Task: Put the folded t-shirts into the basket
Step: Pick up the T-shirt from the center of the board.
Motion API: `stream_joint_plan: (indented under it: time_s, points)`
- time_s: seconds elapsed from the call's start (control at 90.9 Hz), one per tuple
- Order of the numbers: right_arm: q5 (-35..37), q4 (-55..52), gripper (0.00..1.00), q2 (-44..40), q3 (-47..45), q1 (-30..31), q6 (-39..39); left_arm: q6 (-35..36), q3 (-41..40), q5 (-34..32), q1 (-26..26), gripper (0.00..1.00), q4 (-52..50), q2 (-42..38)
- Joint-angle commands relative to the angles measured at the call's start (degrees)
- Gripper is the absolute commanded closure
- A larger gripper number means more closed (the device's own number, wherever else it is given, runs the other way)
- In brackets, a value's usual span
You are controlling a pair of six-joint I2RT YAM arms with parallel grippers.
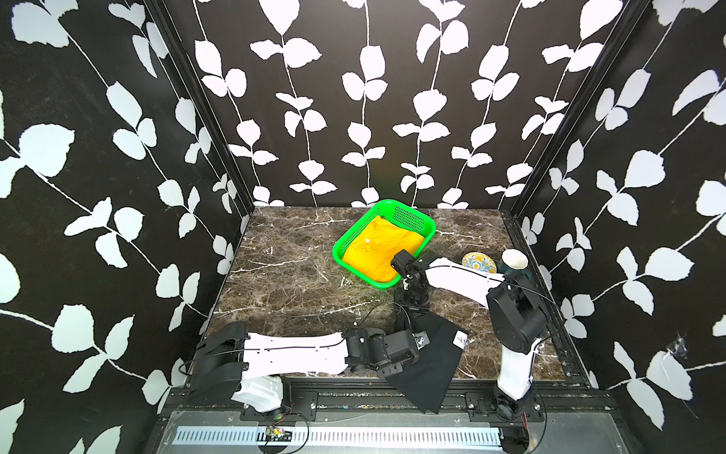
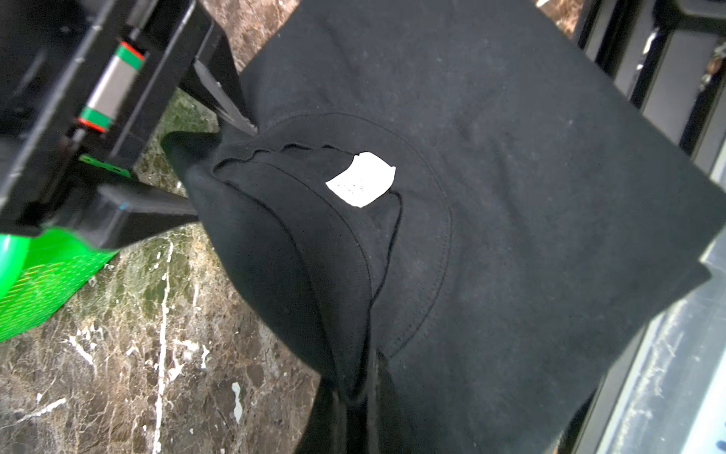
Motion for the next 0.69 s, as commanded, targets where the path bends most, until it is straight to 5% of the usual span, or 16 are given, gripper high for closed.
stream_joint_plan:
  time_s: [0.0, 0.286, 0.682]
  points:
    - [3.37, -2.69, 0.51, -2.33, -0.93, 0.23, -1.44, -0.31, -1.04, -1.81, -0.37, 1.0, -0.38, -4.0]
    - [0.78, -2.87, 1.0, -9.11, -3.13, -1.71, 0.58, -0.87, -1.48, -4.59, -0.33, 1.0, -1.75, -5.22]
    - [9.79, -3.28, 1.0, -23.7, -3.03, -8.12, 3.38, 3.7, 9.15, -12.27, -0.29, 1.0, -5.29, -4.42]
